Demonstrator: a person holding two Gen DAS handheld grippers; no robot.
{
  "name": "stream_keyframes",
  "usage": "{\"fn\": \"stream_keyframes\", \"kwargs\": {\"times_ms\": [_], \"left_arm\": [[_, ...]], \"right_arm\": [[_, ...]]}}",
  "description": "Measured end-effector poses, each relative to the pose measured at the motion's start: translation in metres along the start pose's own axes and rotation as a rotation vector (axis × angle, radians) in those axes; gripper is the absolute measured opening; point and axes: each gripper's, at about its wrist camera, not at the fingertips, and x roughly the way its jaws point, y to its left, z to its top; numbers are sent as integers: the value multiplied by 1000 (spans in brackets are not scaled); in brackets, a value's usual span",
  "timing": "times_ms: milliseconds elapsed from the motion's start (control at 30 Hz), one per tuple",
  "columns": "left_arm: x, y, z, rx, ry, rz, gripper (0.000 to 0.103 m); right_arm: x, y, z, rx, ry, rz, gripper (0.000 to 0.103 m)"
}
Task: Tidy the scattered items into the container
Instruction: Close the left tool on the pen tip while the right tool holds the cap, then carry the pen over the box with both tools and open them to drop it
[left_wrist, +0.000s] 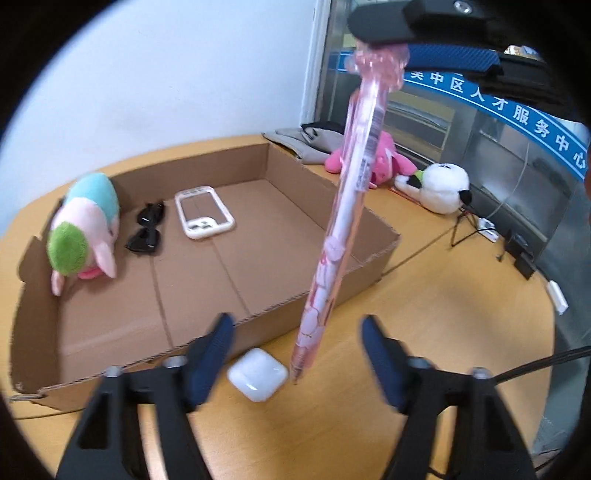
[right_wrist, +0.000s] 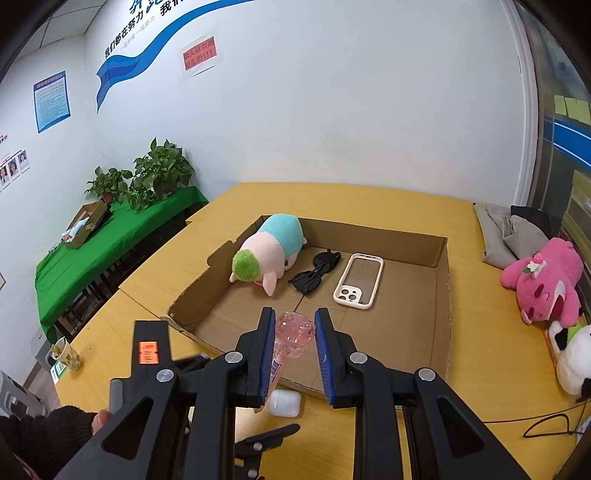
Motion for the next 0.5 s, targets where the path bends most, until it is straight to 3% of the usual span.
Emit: {"fn": "stream_keyframes", "kwargs": {"times_ms": [33, 133, 500], "left_arm": [[2, -1, -1, 2, 14, -13, 32], [7, -3, -4, -5, 46, -46, 9], [11, -6, 0, -52, 92, -107, 7]], "right_arm": [[0, -1, 0, 1, 0, -5, 23], [1, -6, 2, 9, 0, -14, 23], [21, -19, 11, 29, 21, -11, 23]]}}
